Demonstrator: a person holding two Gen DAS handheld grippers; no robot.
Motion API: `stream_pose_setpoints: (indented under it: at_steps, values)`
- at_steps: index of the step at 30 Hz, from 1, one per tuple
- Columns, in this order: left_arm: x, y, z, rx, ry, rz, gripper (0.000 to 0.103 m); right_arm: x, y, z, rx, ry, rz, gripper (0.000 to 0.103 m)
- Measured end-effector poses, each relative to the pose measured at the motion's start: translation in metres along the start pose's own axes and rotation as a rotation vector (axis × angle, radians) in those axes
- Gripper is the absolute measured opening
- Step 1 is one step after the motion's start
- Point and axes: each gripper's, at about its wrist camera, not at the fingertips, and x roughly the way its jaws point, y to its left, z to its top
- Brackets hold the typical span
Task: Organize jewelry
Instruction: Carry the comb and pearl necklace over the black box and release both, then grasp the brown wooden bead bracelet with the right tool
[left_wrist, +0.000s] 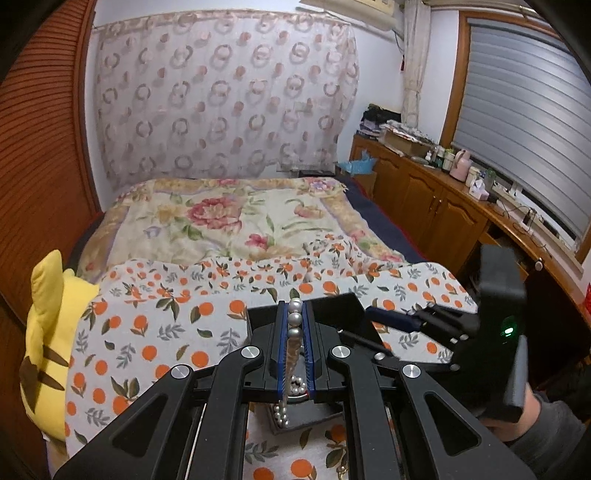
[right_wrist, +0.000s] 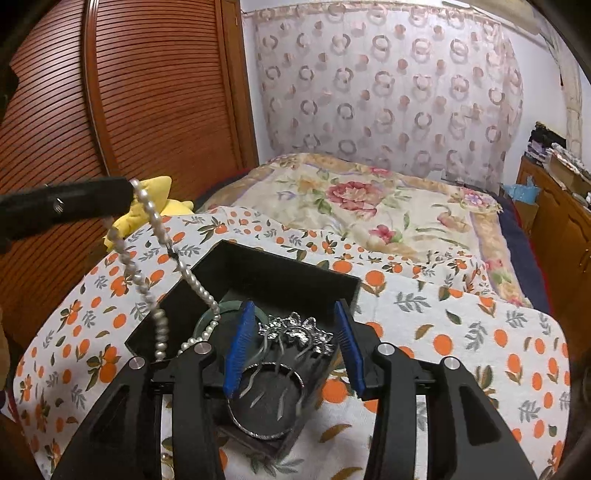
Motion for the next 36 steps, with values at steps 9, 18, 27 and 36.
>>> stream_pose_setpoints:
  at_steps: [9, 18, 27, 36]
  values:
    - [-0.002, -0.014, -0.005, 0.033, -0.007, 0.003, 0.032, -0.04, -0.01, -0.021, -0.002, -0.016, -0.017, 0.047]
    - [-0.032, -0.026, -0.052, 0.075, -0.024, 0.012, 0.075, -0.097, 0.001, -0.076, -0.014, -0.017, 0.014, 0.047]
    - [-0.044, -0.02, -0.11, 0.055, 0.019, 0.014, 0.089, -0.117, 0.018, -0.117, -0.042, 0.03, 0.04, 0.047]
    - [-0.031, -0.01, -0.144, 0.058, 0.086, 0.039, 0.094, -0.102, 0.023, -0.135, -0.079, 0.129, 0.045, 0.036]
